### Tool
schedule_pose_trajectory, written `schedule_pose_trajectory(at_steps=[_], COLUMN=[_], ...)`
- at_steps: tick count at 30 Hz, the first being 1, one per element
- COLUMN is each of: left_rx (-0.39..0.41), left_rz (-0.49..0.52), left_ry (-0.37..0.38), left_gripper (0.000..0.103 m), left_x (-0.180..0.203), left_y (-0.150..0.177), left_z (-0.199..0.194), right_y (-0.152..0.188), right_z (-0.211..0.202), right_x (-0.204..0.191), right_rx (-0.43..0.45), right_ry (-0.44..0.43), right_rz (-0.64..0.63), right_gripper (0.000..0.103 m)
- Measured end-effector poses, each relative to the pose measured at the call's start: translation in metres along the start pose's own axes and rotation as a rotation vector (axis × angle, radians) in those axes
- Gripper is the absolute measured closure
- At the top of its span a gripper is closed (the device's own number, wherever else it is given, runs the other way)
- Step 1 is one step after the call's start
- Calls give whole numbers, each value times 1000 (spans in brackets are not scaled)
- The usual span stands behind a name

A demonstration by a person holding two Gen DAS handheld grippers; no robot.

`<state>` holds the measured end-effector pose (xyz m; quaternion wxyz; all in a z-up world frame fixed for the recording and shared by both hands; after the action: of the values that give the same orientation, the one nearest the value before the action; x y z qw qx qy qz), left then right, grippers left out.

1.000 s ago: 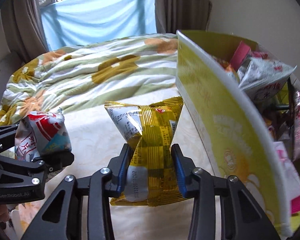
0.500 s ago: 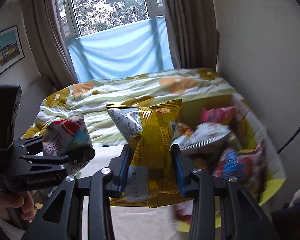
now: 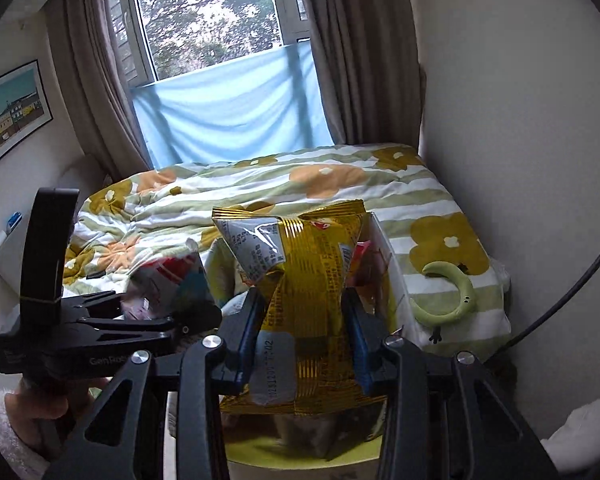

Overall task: Organize snacks
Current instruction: 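Carry both bags over the yellow box and open both tools to release them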

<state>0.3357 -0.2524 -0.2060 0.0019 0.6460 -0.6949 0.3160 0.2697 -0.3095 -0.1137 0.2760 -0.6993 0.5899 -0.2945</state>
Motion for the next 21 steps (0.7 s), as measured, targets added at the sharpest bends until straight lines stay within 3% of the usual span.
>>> schedule_pose_trajectory(at_steps=[10, 17, 21], left_rx=[67, 113, 130], left_rz=[-72, -95, -93], left_ry=[-100, -156, -213], left_gripper=[1, 1, 1], left_x=[-35, -48, -59], left_y=[23, 21, 23], left_z=[-35, -54, -60], right_y=[5, 0, 2], right_z=[6, 32, 52], right_x=[20, 30, 35], right_rx=[1, -56, -95], right_ry=[-90, -135, -182], right_rz=[-14, -25, 30], right_gripper=[66, 66, 62])
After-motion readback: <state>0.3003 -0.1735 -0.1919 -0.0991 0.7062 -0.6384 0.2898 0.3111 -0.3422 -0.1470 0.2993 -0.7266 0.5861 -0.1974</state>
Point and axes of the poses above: each gripper's, at about its wrist camera, not at the fingertips, and z roughly the way its jaws point, x to its right, y to its underside, the point moved 8 cm from there along z, roughly the way its jaws point, and after that the axes turned 15 degrees about -z, right-handed, at the moved point
